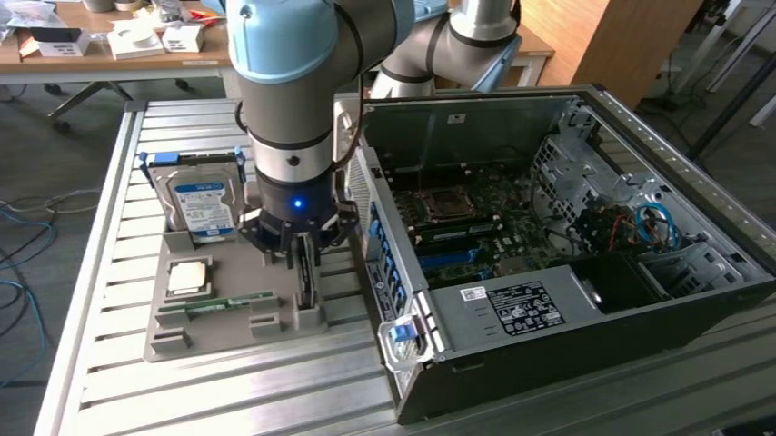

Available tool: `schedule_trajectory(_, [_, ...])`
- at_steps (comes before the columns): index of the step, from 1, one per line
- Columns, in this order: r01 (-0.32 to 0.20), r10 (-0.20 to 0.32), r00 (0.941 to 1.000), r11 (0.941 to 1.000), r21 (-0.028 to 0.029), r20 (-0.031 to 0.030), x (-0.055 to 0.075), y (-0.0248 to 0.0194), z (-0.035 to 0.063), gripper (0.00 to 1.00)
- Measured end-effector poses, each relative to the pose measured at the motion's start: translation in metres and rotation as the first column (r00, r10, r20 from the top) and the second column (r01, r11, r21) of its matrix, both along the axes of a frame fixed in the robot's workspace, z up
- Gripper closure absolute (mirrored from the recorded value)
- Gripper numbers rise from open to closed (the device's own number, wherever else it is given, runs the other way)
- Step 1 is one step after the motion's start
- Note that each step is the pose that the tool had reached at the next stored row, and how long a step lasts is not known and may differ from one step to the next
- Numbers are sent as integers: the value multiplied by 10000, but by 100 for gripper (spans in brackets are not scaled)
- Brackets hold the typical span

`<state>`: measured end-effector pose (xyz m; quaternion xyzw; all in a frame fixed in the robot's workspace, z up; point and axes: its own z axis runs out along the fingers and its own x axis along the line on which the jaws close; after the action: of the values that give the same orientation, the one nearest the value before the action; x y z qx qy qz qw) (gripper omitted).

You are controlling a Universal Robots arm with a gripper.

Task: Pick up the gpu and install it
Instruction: 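Pick up the gpu and move the gpu toward the slot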

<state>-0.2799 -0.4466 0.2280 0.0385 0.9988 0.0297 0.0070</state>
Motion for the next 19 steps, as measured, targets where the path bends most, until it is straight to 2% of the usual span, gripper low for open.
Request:
schedule_trajectory(3, [0, 0, 10000, 10000, 1, -21, 12, 0, -1, 60])
schedule_trajectory(11, [0, 0, 10000, 10000, 0, -23, 13, 0, 0, 60])
schedule_trajectory(13, [0, 0, 10000, 10000, 0, -23, 13, 0, 0, 61])
schedule_trajectory(14, [0, 0, 10000, 10000, 0, -23, 13, 0, 0, 68])
schedule_trajectory(19, [1, -1, 10000, 10000, 0, -23, 13, 0, 0, 68])
